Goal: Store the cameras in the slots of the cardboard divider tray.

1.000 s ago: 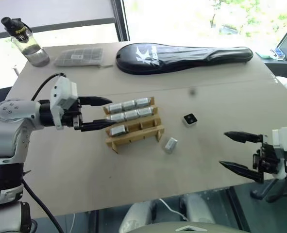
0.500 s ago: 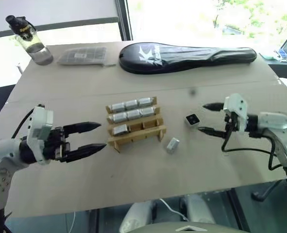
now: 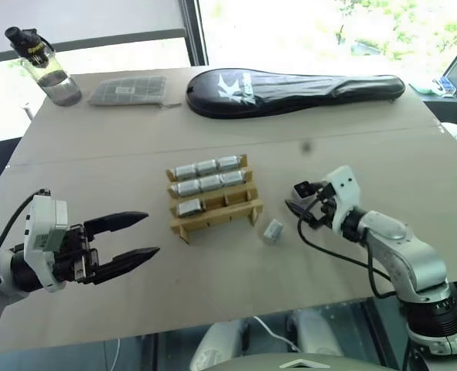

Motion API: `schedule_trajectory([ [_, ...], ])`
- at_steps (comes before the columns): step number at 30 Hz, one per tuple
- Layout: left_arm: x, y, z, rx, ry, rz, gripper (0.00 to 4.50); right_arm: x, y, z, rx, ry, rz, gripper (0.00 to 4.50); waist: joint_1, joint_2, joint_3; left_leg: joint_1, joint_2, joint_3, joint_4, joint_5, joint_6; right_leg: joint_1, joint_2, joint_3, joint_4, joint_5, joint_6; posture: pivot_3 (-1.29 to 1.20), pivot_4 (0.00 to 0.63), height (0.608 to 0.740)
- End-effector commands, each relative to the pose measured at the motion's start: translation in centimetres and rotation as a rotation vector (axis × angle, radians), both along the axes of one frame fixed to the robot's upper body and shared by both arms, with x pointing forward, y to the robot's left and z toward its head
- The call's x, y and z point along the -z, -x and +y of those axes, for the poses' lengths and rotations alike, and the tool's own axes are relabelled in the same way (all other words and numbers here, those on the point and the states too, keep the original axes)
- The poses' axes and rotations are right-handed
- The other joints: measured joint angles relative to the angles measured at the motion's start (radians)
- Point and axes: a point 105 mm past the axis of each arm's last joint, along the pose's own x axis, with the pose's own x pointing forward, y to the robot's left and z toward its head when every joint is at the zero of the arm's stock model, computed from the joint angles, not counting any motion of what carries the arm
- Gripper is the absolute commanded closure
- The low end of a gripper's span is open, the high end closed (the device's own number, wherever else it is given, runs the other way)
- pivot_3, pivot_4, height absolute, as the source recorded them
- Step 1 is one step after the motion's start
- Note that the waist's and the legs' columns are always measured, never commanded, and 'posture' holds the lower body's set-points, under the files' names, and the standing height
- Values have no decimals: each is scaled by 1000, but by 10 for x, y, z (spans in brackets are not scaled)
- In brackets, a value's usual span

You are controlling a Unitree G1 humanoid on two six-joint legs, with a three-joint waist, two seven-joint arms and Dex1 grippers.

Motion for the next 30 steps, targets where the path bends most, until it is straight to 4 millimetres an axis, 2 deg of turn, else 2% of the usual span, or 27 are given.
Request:
schedule_trajectory([
  [1,-5,-3,-1,31,-27,-35,825,2,-7,6,54,20,-50,0,-1,0,0,1,0,0,-1,0,0,0,0,0,0,0,0,0,150,740],
  [11,-14,-9,-5,47,-4,-77,825,9,-14,3,116,20,-60,0,-5,1,0,2,0,2,-4,0,0,0,0,1,-1,0,0,0,150,740],
  [12,-14,-9,-4,47,-6,-78,796,9,-14,2,115,22,-60,542,-5,1,0,2,0,2,-4,0,0,0,0,1,-1,0,0,0,150,740],
  [14,-14,-9,-4,48,-6,-80,796,10,-13,2,118,23,-66,1242,-5,1,0,2,0,2,-4,0,0,0,1,1,-1,0,0,0,150,740],
  [17,-16,-9,-4,48,4,-83,796,7,-13,0,115,42,-102,2583,-5,1,0,2,0,2,-4,0,0,0,1,1,-1,0,0,0,150,740],
  [22,-10,-15,-4,27,-8,-14,796,3,-9,-2,75,54,-148,2578,-4,0,0,2,0,2,-4,0,0,0,1,1,-1,0,0,0,150,740],
  [25,-12,-30,-5,-22,11,16,796,-21,-8,-2,-22,139,-311,2578,0,3,2,2,0,2,-4,0,0,0,0,1,-1,0,0,0,150,740],
  [27,-19,-41,-10,-14,57,23,796,-37,-8,2,-110,262,-464,2578,-2,2,2,2,0,3,-4,0,0,0,0,1,-1,0,0,0,150,740],
  [30,-24,-58,-14,0,86,23,796,-53,-1,20,-302,422,-665,2578,-8,2,1,4,0,3,-4,0,0,0,1,1,0,0,0,0,150,740],
])
